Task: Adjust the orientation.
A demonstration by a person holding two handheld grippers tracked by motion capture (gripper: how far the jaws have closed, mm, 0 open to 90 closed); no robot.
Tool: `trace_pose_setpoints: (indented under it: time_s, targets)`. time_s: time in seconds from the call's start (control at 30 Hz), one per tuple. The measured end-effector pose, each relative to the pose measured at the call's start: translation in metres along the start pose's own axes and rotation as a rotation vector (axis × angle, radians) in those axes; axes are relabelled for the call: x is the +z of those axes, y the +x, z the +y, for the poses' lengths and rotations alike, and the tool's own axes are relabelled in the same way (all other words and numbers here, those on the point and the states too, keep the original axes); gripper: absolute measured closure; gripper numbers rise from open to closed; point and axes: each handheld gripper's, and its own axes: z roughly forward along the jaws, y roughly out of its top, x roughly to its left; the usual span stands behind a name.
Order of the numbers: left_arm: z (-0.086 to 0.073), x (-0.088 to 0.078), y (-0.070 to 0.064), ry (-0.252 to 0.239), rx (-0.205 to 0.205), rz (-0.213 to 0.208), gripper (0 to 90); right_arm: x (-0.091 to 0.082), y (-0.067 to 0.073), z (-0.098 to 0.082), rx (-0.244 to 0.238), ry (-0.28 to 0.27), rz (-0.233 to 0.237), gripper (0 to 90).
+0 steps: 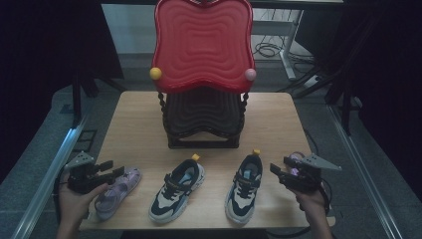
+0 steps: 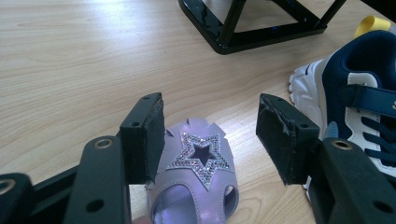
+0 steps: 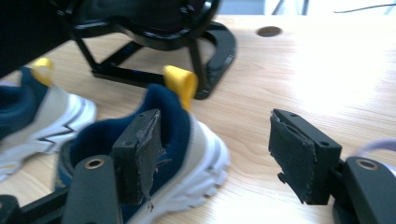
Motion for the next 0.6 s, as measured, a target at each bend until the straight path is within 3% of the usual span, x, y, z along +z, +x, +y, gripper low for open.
trace_pose_setpoints:
  time_s: [0.2,0.37,0.6]
  targets:
    - [0.000,0.000,-0.002,0.003,0.003,-0.007,41.9,-0.014,-0.017,-0.007,0.013,0.021,-0.061,42.5]
    - [0.000,0.004,-0.003,0.010,0.005,-0.015,42.0,-0.024,-0.026,-0.010,0.033,0.010,-0.039,57.2]
    - [0.000,0.010,-0.006,0.032,0.016,-0.025,41.8,-0.035,-0.031,-0.014,-0.010,0.028,-0.049,80.8]
